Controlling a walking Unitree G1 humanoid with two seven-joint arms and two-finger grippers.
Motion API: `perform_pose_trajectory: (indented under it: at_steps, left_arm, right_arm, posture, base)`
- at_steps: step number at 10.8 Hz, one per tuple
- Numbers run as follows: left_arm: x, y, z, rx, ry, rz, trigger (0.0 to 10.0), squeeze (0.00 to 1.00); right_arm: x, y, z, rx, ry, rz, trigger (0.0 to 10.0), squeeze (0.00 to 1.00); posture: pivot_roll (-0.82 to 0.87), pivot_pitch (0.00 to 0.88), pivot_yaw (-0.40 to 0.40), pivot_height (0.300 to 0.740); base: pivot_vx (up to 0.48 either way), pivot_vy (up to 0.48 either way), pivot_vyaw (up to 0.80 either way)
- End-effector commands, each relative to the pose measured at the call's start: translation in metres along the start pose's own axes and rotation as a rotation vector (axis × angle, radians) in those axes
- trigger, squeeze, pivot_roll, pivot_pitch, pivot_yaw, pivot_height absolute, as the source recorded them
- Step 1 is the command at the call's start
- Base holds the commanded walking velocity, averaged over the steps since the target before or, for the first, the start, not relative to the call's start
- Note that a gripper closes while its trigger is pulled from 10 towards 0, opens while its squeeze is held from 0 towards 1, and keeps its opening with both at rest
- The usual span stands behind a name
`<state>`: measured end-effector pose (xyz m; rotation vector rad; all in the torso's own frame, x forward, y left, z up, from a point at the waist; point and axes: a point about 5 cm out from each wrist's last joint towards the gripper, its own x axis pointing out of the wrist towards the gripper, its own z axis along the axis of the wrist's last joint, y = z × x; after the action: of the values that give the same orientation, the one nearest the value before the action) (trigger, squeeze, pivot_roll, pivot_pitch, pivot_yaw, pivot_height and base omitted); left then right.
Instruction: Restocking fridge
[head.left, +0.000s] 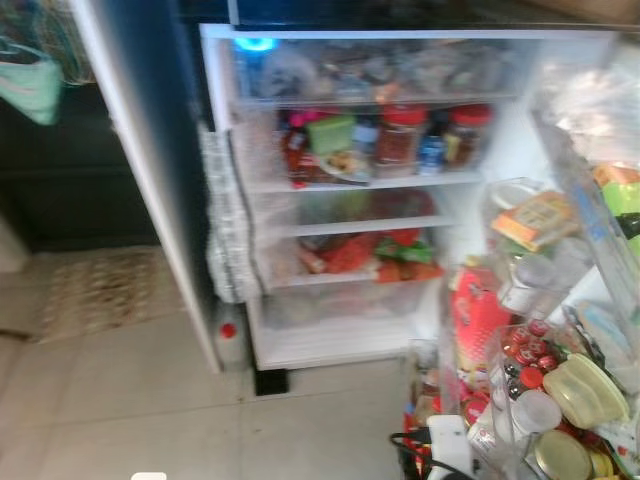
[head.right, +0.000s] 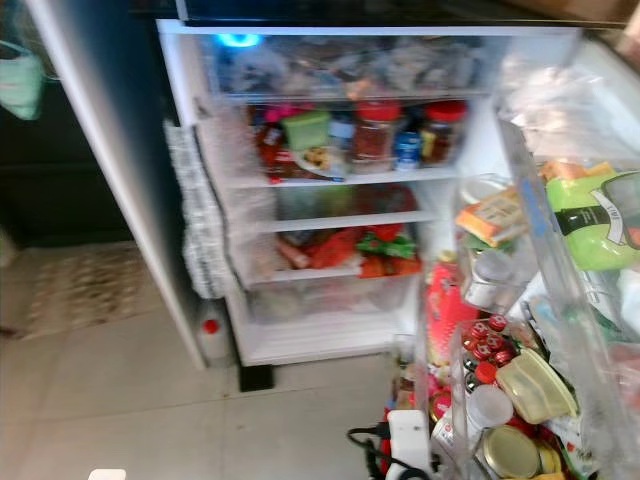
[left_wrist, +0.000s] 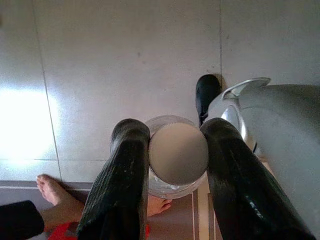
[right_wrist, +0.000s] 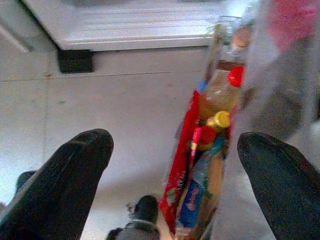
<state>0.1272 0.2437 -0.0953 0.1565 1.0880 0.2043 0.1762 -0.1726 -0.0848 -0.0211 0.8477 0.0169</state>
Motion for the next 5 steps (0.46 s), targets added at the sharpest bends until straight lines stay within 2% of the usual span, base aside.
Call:
perform_pose_trajectory:
  at_steps: [1,5]
  left_arm:
    - [-0.0006,-0.001,-0.0042,0.005,0.015,-0.002,10.0,0.0]
    - [0.0001,-0.0046,0.0004,-0.014,-0.002,-0.014,10.0,0.0]
  right_arm:
    - [-0.0023,-0.0179,-0.0017,-0.004,0.006,-0.043,10.0,0.0]
    - [-0.0019,-0.0171,-0.0023,-0.004,0.022,-0.025,10.0,0.0]
  posture:
    - [0.02,0.0,-0.043,0.74]
    - [0.02,0.0,-0.044,0.74]
  base:
    - [0.0,0.0,0.0]
    - [0.0,0.0,0.0]
